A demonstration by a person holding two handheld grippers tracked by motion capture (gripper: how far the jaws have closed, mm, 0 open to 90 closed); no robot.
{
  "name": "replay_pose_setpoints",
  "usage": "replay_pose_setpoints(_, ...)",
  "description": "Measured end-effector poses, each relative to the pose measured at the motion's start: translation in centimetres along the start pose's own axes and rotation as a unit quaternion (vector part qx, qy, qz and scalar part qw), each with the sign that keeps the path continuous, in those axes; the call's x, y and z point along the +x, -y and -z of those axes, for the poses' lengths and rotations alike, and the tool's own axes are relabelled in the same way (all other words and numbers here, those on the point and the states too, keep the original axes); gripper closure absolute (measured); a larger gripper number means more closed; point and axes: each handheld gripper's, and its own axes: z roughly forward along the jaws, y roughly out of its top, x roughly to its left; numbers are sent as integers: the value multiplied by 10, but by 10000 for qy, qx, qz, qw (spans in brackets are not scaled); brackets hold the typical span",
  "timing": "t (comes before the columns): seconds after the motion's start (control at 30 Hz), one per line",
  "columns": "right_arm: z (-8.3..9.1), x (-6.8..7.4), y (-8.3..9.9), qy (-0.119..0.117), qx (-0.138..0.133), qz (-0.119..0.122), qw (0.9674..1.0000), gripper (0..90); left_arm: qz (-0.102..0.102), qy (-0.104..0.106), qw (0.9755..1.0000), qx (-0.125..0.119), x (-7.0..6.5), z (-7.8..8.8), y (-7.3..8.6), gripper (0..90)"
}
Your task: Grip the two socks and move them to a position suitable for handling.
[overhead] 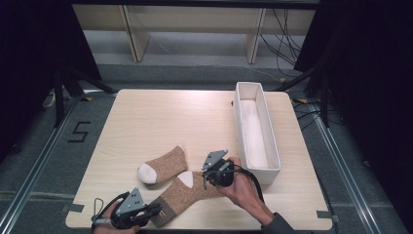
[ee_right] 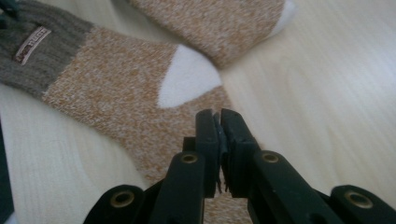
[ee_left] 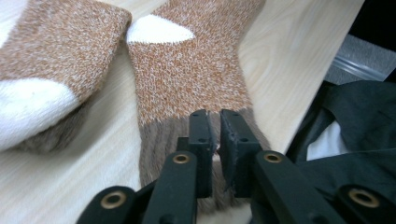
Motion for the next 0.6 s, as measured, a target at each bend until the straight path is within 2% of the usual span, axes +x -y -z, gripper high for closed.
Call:
replay_pose_setpoints(0.03, 0, 0, 0, 0, 0, 0, 10000, 864, 46, 11, 10000, -14, 1, -4, -1, 839)
replay_pose_setpoints(0.07, -5, 2, 2, -62, 78, 9, 10000, 866, -59, 19, 9999, 143, 5, -6, -2, 849)
replay_pose_setpoints(0.1, -9, 2, 4, -31, 74, 111, 9999, 866, -4, 39, 9999, 139, 5, -9, -2, 849)
replay_pose_setpoints(0.13, -9, 2, 4, -31, 74, 111, 9999, 866, -70, 35, 9997, 250, 8, -11, -1, 849)
replay_pose_setpoints(0.17, -15, 5, 8, -101, 242, 13, 9997, 866, -21, 47, 9995, 321, 8, -14, 0, 851)
replay_pose_setpoints(0.2, -15, 5, 8, -101, 242, 13, 9997, 866, -60, -3, 9990, 437, 11, -15, 1, 851)
replay_pose_setpoints(0.23, -23, 6, 12, -130, 419, -60, 9990, 867, 6, 8, 9990, 439, 15, -15, 2, 856)
replay_pose_setpoints(0.27, -23, 6, 12, -130, 419, -60, 9990, 867, 6, 8, 9990, 439, 15, -15, 2, 863)
replay_pose_setpoints(0.3, -32, 7, 16, -215, 555, 34, 9982, 869, -7, -101, 9989, 453, 18, -16, 2, 873)
replay_pose_setpoints(0.4, -38, 10, 17, -235, 594, -4, 9980, 878, 80, -117, 9990, 414, 22, -15, 3, 882)
replay_pose_setpoints(0.5, -42, 15, 11, -335, 569, 78, 9978, 879, 9, -321, 9981, 522, 30, -12, 5, 890)
replay_pose_setpoints(0.57, -44, 19, 8, -372, 592, 75, 9975, 879, 47, -433, 9975, 548, 36, -8, 6, 891)
replay_pose_setpoints(0.6, -45, 21, 5, -409, 594, 102, 9973, 879, 135, -455, 9975, 524, 39, -7, 8, 891)
